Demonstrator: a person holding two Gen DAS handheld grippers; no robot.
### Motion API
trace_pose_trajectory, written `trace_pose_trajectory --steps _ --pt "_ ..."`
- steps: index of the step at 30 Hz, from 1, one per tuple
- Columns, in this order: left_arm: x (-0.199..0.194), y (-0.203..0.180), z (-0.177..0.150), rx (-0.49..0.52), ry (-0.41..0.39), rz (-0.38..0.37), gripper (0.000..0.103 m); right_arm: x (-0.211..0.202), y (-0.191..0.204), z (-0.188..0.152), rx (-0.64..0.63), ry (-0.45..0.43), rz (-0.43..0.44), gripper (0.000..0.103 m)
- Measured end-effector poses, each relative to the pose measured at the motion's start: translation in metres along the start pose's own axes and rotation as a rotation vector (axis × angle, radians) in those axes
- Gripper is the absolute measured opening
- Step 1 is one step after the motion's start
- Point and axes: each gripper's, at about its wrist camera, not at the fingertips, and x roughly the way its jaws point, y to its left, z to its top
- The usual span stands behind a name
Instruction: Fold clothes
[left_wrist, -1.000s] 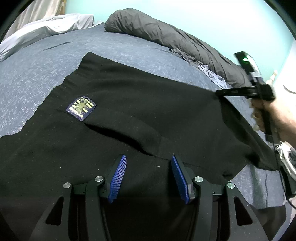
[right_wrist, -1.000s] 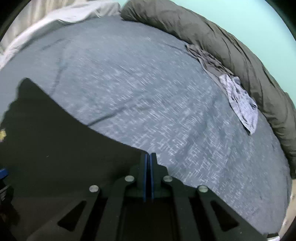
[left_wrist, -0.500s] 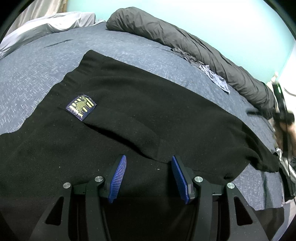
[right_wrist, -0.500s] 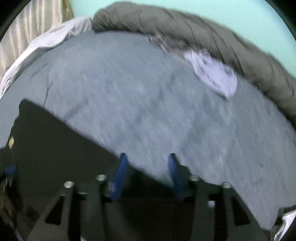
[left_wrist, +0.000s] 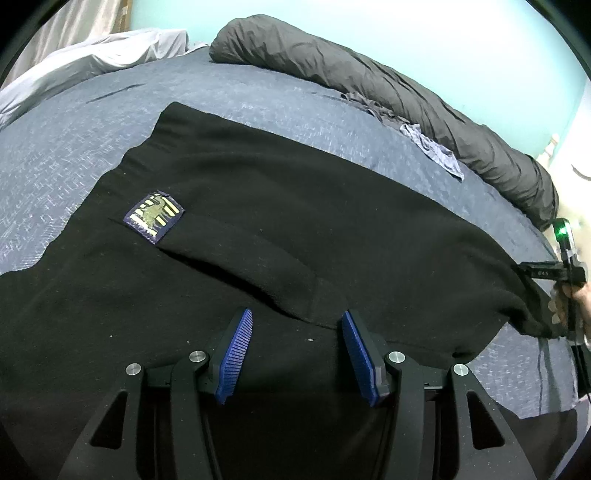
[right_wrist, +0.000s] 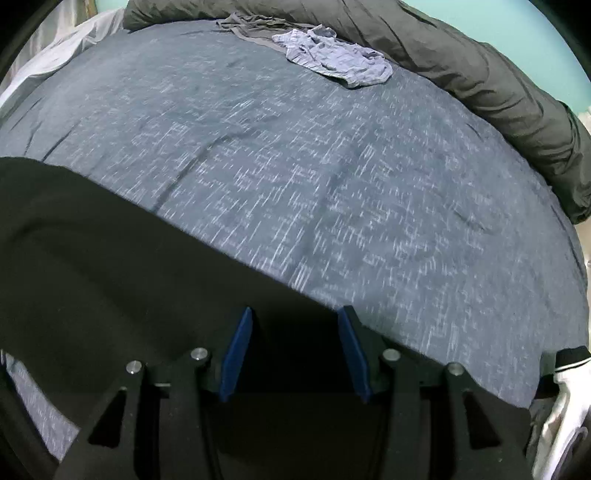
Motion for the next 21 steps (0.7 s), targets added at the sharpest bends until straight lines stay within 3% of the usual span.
trace_pose_trajectory --steps 3,4,5,7,9,17,21 --pt "0.001 -0.001 0.0 0.005 0.001 0.005 0.055 0.007 0.007 0.002 -0.024 0.001 0.002 0.049" --pt "0.001 -0.001 0.0 0.005 0.001 0.005 0.055 0.007 0.01 0.002 -0.042 -0.003 -0.003 0.045" --pt "0.001 -0.001 0.0 0.005 0.001 0.005 0.055 0.006 0.013 0.002 -0.058 -0.01 0.011 0.04" --pt "0.001 -0.001 0.0 0.005 0.001 0.005 0.055 0.003 0.019 0.0 -0.094 -0.019 0.029 0.013" --pt "0.001 -0.001 0.0 0.006 0.002 0.005 0.055 0.001 0.028 -0.004 -0.143 -0.017 0.014 0.004" --pt "0.001 -0.002 -0.001 0.009 0.0 0.005 0.055 -0.035 0.012 0.015 -0.096 -0.156 -0.105 0.002" --pt "0.002 -0.003 0.0 0.013 0.002 0.011 0.055 -0.021 0.016 0.036 -0.083 -0.105 -0.151 0.002"
